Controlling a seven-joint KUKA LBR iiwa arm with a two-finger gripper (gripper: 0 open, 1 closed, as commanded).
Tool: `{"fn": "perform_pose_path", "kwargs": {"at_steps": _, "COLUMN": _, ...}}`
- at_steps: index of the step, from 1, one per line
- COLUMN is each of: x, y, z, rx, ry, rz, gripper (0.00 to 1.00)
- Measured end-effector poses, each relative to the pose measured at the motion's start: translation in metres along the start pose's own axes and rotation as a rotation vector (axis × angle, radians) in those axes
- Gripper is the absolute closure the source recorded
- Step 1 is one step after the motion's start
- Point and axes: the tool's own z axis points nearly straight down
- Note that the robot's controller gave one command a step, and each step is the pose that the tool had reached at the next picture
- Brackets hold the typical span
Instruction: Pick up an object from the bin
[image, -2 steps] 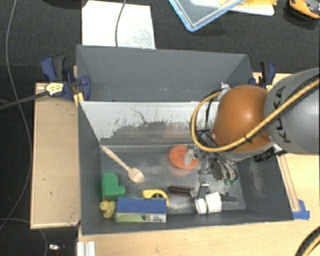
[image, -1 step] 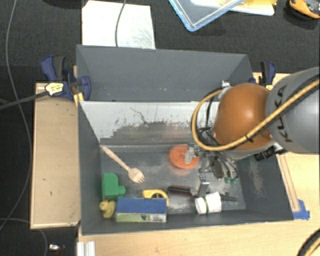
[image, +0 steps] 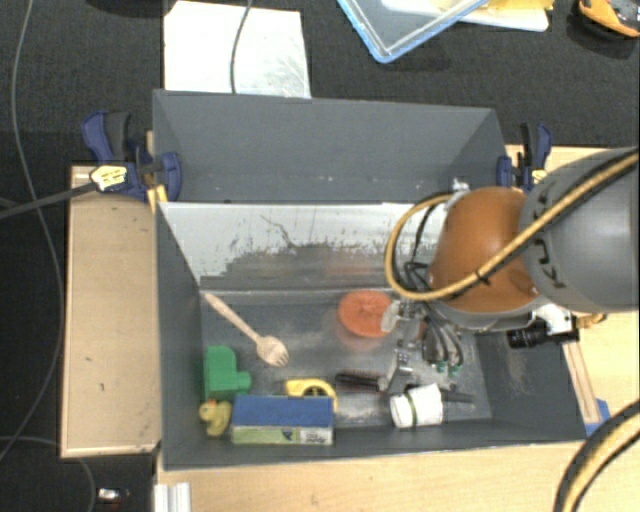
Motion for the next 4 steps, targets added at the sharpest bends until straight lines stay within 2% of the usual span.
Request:
{"fn": "perform_pose_path", "kwargs": {"at_steps": 1, "x": 0.03, "y": 0.035, "z": 0.048, "rx": 0.002, "ry": 0.006, "rz": -0.021, "gripper": 0.0}}
{"fn": "perform_pose_path", "kwargs": {"at_steps": 2, "x": 0.023, "y": -0.01, "z": 0.056, "rx": 0.008, "ry": 0.009, "rz": 0.198, "gripper": 1.0}}
{"fn": "perform_pose_path", "kwargs": {"at_steps": 3, "x": 0.023, "y": -0.009, "z": 0.056, "rx": 0.008, "ry": 0.009, "rz": 0.198, "gripper": 1.0}}
{"fn": "perform_pose_path", "kwargs": {"at_steps": 4, "x": 0.021, "y": -0.005, "z": 0.031, "rx": 0.008, "ry": 0.009, "rz": 0.188, "gripper": 1.0}}
